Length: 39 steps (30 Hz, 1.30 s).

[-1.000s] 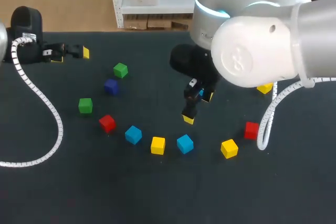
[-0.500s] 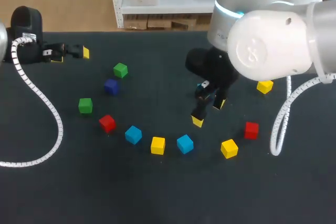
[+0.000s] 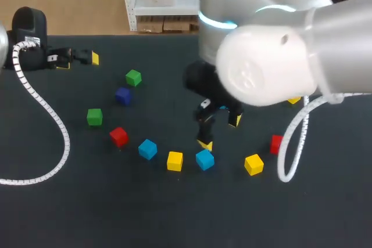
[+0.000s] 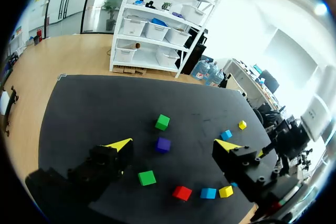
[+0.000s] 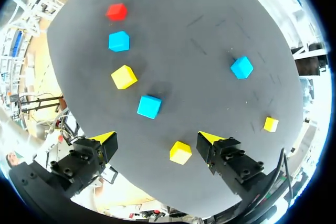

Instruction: Place the blue cubes, place green cubes on the blue cubes, place the yellow cubes on the green cubes, then place the red cubes on the yellow cubes, and place purple cube on the red cubes.

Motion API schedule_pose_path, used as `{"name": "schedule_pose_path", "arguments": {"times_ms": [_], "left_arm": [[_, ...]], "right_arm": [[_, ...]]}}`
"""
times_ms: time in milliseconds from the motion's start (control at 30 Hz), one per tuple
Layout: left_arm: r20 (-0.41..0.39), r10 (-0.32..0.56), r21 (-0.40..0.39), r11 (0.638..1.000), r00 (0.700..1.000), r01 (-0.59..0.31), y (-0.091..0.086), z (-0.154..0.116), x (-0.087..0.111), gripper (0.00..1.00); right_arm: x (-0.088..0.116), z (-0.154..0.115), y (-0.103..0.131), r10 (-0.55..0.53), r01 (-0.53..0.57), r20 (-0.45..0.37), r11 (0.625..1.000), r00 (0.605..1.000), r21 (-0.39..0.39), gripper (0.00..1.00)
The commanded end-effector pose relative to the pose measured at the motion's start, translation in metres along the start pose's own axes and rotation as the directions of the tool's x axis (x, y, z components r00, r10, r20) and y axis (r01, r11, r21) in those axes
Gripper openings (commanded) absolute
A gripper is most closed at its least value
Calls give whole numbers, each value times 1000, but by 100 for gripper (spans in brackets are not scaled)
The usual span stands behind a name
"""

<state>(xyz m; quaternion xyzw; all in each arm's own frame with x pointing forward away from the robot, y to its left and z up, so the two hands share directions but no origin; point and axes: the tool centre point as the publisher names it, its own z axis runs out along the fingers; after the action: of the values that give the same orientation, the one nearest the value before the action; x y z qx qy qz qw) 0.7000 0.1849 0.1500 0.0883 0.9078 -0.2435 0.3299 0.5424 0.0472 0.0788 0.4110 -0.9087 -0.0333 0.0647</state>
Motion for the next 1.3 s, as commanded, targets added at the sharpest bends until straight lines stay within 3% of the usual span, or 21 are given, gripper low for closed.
{"name": "schedule_pose_path", "arguments": {"times_ms": [33,233,1300], "left_arm": [[0,0,0,1000,1000,0,0,0,0,100],[0,0,0,1000,1000,0,0,0,0,100],[0,0,0,1000,1000,0,0,0,0,100]], "right_arm": [[-9,12,7,11,-10,-10,999,1000,34,100],[-12,20,13,39,-40,22,999,999,19,100],[-22,67,17,53,-53,-28,999,998,9,100]]}}
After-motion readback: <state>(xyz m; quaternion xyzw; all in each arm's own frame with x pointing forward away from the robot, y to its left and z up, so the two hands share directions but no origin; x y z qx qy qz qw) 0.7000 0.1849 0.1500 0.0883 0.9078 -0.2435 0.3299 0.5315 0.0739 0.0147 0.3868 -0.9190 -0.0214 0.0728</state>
